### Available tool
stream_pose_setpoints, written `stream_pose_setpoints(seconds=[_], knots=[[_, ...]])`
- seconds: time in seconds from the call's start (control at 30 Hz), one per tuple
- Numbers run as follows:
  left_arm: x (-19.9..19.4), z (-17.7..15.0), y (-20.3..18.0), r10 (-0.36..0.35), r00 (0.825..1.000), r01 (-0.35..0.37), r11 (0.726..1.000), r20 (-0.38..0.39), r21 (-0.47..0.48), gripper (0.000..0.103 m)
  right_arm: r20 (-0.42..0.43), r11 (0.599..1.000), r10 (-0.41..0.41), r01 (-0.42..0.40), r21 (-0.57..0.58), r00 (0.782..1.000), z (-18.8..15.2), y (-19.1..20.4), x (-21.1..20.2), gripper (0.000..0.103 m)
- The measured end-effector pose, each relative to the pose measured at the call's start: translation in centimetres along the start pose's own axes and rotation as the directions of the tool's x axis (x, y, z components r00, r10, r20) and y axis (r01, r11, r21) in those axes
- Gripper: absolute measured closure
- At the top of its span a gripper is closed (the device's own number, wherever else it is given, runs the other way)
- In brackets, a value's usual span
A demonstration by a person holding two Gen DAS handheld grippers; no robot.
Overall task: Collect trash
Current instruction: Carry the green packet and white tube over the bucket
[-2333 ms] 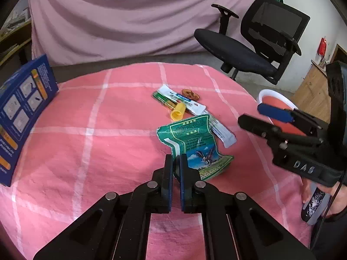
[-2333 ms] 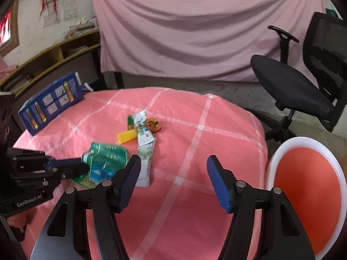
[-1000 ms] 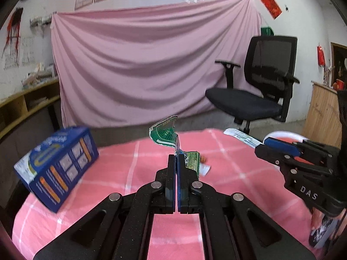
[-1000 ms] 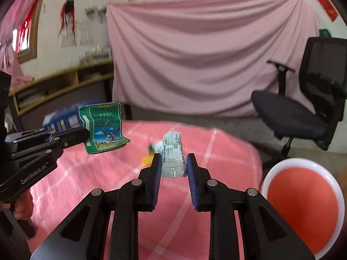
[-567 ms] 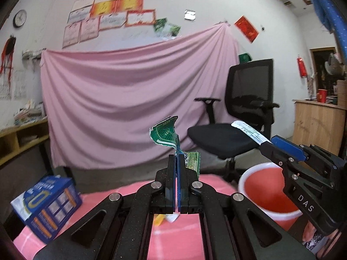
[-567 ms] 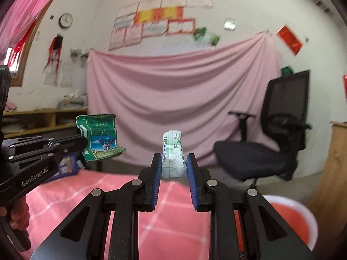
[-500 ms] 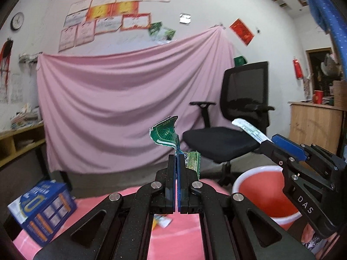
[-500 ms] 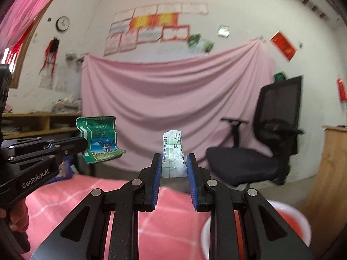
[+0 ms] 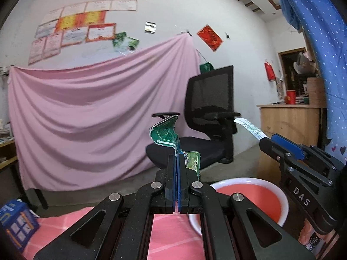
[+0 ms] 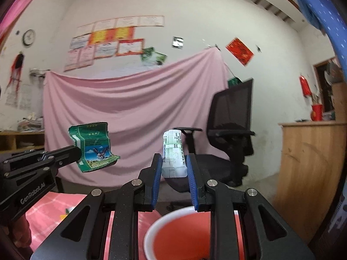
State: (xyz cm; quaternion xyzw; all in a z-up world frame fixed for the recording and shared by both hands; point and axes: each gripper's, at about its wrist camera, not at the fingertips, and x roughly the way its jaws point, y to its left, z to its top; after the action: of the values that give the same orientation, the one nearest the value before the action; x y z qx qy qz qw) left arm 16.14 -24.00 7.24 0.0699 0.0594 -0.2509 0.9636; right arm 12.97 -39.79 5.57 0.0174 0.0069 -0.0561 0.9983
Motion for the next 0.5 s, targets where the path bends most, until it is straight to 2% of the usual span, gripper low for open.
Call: stream_pose_setpoints(seconds=[0.3,0.5], knots=[[4.0,-0.6,-2.2,-0.102,0.987,0.097,0.994,-0.125,-0.039,0.103,-0.149,0.995,-0.057,0.069,0.076,0.987,-1.3,-3.5,1.9,0.082],[6.6,-1.3,-2.3,-0.159,0.96,0.141,0.986,-0.229,-0.092,0.103,-0.278,0.988,-0.069,0.104,0.115,0.958,-2.7,-5.0,3.3,0.082]])
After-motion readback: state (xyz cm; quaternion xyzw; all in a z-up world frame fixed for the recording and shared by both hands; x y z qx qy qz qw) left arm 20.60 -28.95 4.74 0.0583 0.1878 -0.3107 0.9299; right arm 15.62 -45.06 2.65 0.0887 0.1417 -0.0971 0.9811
